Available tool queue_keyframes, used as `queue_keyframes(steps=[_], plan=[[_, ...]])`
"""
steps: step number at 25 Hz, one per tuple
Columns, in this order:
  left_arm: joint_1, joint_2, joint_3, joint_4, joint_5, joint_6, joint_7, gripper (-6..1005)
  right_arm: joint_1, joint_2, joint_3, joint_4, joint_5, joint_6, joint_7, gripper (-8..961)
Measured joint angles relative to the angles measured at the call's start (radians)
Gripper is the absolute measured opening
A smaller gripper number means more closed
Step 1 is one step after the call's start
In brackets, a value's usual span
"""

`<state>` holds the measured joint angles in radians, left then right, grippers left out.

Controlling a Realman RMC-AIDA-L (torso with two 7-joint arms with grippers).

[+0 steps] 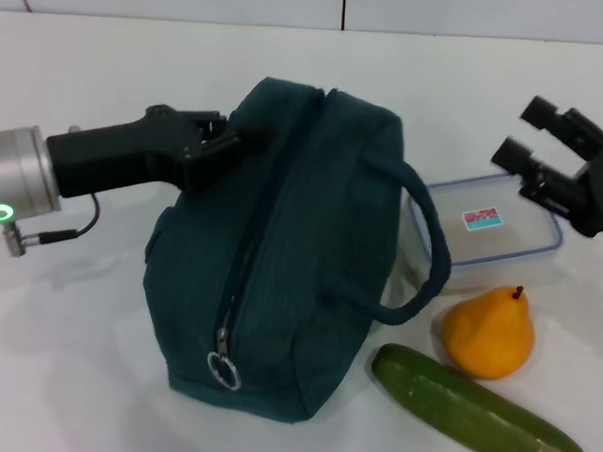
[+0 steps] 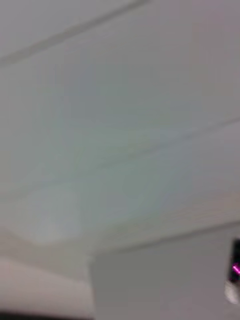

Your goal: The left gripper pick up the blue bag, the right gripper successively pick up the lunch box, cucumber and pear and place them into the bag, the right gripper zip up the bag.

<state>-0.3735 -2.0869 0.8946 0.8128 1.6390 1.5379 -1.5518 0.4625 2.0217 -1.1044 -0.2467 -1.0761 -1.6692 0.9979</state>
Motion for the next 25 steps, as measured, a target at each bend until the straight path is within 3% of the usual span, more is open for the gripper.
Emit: queue_keyframes(steps=[7, 16, 25], plan=[[-0.074, 0.001, -0.004, -0.092, -0.012, -0.04, 0.133, 133, 0.001, 0.007, 0.0, 0.247, 0.249, 0.015, 0.077, 824], [-0.106, 0.0, 0.007, -0.118, -0.007, -0.067, 0.179, 124, -0.041, 0.003, 0.003, 0.265, 0.295, 0.039, 0.321, 824], [-0.11, 0.0, 0.008, -0.12, -0.001, -0.067, 0.189, 122, -0.058, 0.006, -0.001, 0.269, 0.295, 0.196, 0.453, 825]])
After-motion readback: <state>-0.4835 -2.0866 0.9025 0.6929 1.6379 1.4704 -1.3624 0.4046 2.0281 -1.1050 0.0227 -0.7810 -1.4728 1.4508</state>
